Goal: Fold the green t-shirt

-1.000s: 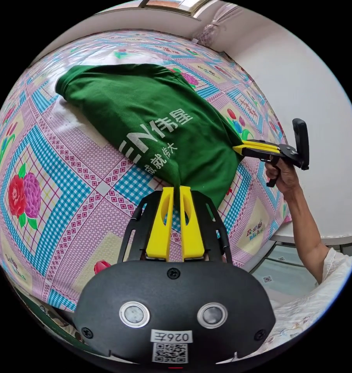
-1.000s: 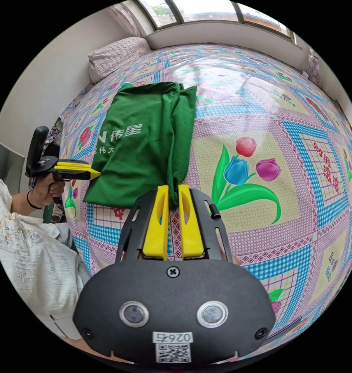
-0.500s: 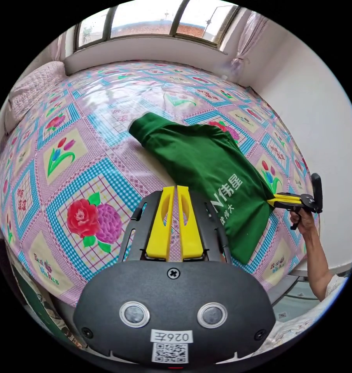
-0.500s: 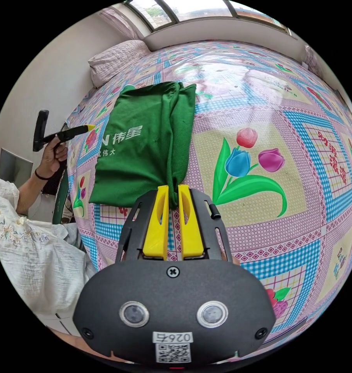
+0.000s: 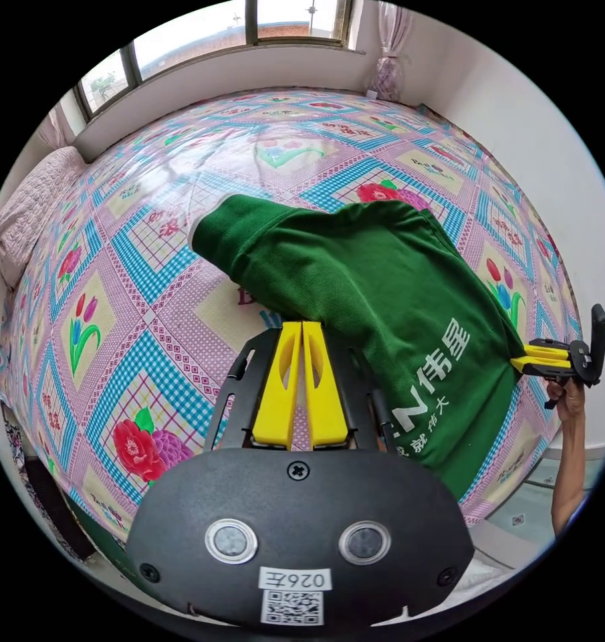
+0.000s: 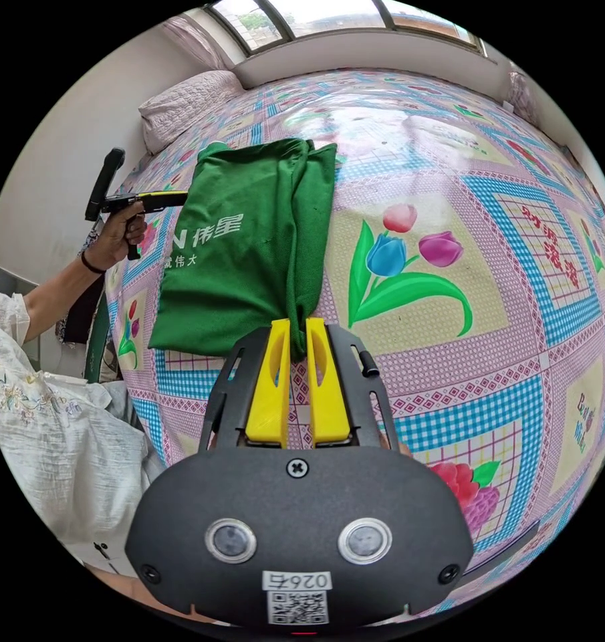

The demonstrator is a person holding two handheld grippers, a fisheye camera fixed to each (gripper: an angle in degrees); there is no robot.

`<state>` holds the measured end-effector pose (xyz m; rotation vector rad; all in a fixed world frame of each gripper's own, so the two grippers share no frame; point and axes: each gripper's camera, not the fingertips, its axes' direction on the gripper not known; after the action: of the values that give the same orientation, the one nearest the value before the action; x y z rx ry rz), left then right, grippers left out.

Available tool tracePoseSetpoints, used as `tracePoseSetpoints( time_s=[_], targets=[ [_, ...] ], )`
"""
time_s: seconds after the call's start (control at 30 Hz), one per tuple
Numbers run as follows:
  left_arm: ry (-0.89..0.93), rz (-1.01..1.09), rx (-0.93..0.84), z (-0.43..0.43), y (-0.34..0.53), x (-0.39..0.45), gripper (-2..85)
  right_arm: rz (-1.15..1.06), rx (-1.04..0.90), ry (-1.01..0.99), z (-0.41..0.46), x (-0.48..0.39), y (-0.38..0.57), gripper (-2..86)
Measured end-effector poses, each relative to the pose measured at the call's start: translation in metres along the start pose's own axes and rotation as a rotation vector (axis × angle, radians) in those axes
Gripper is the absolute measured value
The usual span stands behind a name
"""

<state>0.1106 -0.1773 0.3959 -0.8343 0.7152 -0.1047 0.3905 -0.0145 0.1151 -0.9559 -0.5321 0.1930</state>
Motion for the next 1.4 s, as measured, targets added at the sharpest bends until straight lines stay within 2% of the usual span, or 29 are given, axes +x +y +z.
tracePoseSetpoints(
  time_s=[0.2, 0.47, 0.87, 1.1, 1.4],
  targets=[
    [0.062, 0.162, -0.020, 0.017, -0.028, 0.063, -1.0, 0.136, 0.032, 0.033, -0.019, 0.020, 0.055, -0.1],
    [0.168, 0.401, -0.024, 0.036, -0.063, 0.196, -1.0, 0.390, 0.070, 0.136, -0.051, 0.046, 0.166, -0.1],
    [0.239, 0.672, -0.019, 0.048, -0.074, 0.347, -1.0, 0.690, 0.150, 0.234, -0.073, 0.047, 0.297, 0.0],
    [0.256, 0.724, -0.027, 0.052, -0.069, 0.370, -1.0, 0.763, 0.153, 0.267, -0.065, 0.035, 0.328, 0.1],
    [0.290, 0.680, -0.050, 0.060, -0.076, 0.342, -1.0, 0.793, 0.186, 0.274, -0.042, 0.017, 0.342, 1.5]
  ],
)
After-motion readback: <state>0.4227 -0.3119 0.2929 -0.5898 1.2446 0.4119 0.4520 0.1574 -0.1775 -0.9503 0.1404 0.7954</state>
